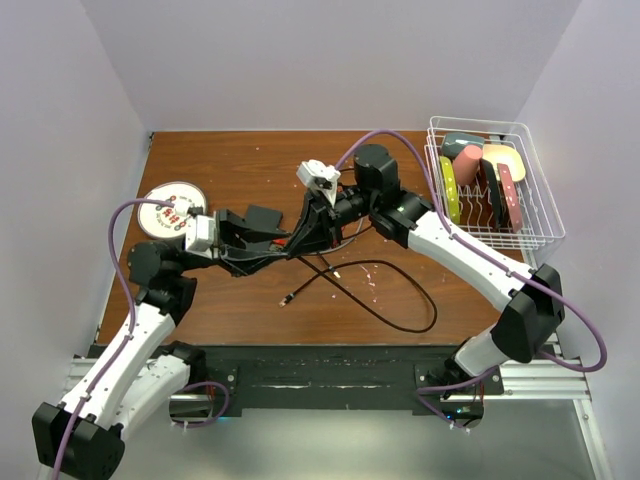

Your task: Insert the plug into the switch port

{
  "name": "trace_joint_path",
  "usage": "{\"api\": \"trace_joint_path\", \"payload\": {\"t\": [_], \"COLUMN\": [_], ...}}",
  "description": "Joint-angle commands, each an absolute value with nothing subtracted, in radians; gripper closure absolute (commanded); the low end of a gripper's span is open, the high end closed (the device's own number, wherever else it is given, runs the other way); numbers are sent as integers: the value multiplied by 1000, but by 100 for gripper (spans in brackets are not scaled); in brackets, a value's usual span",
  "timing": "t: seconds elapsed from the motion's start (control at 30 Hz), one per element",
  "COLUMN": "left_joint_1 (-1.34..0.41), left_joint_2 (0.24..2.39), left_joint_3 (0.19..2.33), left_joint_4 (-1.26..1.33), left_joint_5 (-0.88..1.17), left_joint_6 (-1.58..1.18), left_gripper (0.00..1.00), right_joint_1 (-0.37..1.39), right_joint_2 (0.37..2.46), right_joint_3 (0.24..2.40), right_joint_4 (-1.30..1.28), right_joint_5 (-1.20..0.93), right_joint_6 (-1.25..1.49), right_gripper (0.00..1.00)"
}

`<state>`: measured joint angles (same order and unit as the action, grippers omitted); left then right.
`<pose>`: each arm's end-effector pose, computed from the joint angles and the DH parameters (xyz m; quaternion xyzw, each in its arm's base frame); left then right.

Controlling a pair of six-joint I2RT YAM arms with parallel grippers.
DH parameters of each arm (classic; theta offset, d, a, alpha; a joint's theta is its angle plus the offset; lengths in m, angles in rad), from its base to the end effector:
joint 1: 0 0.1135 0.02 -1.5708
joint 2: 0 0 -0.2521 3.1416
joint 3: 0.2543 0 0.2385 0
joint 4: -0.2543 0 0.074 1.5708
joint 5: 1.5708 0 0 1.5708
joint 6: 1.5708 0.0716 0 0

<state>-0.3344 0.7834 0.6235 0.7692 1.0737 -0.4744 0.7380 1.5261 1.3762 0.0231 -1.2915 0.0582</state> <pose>0.1376 -0.1144 0.3758 0.4246 0.4281 -0.5172 0.6074 0.2044 0.2789 0.3783 -0.5748 0.4325 0.6209 0.3115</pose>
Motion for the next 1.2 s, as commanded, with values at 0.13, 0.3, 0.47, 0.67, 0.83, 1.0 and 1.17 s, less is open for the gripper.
{"api": "trace_joint_path", "payload": {"t": [0.13, 0.3, 0.47, 0.67, 0.83, 1.0, 1.17], "left_joint_1": [-339, -341, -341, -341, -341, -341, -341], "left_joint_2": [795, 790, 784, 795, 807, 824, 841], "left_joint_3": [644, 655, 712, 772, 799, 836, 847], "left_joint_4": [807, 766, 595, 419, 296, 177, 143], "left_joint_5": [1085, 1042, 873, 643, 456, 331, 302], "left_joint_6": [-491, -503, -482, -514, -590, -666, -701], "left_gripper": [100, 100, 100, 100, 100, 100, 100], "right_joint_1": [741, 741, 741, 741, 756, 805, 863], "right_joint_2": [1514, 1493, 1425, 1352, 1290, 1315, 1368], "right_joint_3": [1419, 1425, 1436, 1394, 1325, 1325, 1339], "right_joint_4": [91, 71, -38, -19, 43, 31, 14], "right_joint_5": [-1269, -1129, -813, -552, -392, -296, -183], "right_joint_6": [109, 118, 75, 86, 94, 52, 6], "right_gripper": [100, 75, 31, 8, 2, 5, 11]}}
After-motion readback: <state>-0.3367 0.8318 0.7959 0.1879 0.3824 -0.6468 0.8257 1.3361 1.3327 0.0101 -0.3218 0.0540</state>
